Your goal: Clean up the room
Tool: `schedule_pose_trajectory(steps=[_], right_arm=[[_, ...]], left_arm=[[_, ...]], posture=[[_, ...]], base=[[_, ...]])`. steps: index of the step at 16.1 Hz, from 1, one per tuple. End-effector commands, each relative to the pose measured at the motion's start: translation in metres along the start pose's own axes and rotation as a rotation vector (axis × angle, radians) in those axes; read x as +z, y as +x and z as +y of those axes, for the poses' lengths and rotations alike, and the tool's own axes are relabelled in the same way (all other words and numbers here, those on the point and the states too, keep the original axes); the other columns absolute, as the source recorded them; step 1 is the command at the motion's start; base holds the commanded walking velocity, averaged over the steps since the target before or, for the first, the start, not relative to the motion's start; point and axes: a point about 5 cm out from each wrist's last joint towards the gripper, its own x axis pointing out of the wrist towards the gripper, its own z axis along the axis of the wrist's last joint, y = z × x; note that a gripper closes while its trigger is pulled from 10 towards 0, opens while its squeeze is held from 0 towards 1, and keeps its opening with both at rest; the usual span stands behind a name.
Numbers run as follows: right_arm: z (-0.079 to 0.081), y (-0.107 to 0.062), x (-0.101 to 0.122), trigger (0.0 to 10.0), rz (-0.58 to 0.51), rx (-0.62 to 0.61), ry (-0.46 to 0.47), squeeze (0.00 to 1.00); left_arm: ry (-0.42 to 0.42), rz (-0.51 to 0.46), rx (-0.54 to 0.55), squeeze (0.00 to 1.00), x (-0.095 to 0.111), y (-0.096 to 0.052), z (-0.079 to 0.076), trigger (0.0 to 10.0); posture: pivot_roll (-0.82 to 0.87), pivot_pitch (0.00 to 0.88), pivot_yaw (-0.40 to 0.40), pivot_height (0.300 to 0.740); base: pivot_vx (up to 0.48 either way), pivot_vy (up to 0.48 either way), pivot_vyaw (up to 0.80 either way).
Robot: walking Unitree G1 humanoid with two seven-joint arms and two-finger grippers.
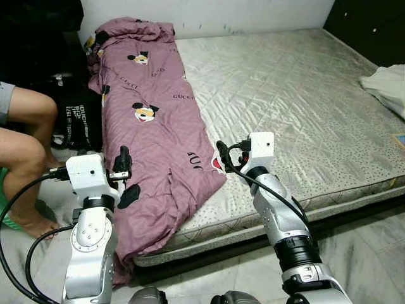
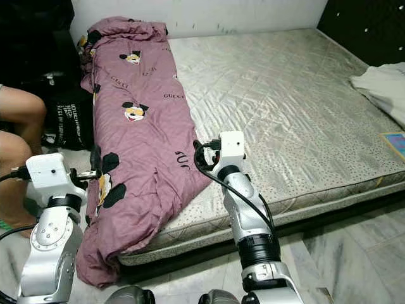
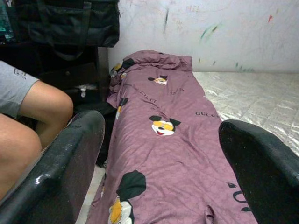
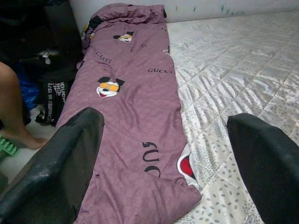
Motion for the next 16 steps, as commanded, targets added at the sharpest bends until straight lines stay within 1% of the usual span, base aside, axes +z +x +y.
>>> schedule_pose_trajectory(steps=[1,2,4,14,16], right_arm=[[0.0,0.0016,0.0058,10.0,-0.018,0.0,0.001,0.0],[0.0001,0.0014,0.0059,10.0,-0.018,0.001,0.002,0.0],[0.0002,0.0014,0.0057,10.0,-0.016,0.001,0.002,0.0],[0.0015,0.0019,0.0063,10.0,-0.01,0.019,-0.003,0.0],[0.0023,0.0022,0.0068,10.0,-0.01,0.03,-0.006,0.0]], left_arm=[[0.007,-0.001,0.003,0.0,0.0017,-0.0003,0.0005,10.0],[0.013,-0.004,0.015,0.0,0.0022,0.0001,0.0016,10.0],[0.023,-0.007,0.029,0.0,0.0026,0.0007,0.0027,10.0],[0.009,0.0,0.085,0.0,0.0025,0.0006,0.0088,10.0],[0.006,0.001,0.094,0.0,0.0025,0.0008,0.0092,10.0]], posture=[[-0.03,0.0,-0.039,0.716],[-0.03,0.0,-0.04,0.701],[-0.03,0.0,-0.04,0.686],[-0.03,0.0,-0.048,0.686],[-0.03,0.0,-0.048,0.671]], base=[[0.0,0.0,0.0],[0.0,0.0,0.0],[0.0,0.0,0.0],[0.0,0.0,0.0],[0.0,0.0,0.0]])
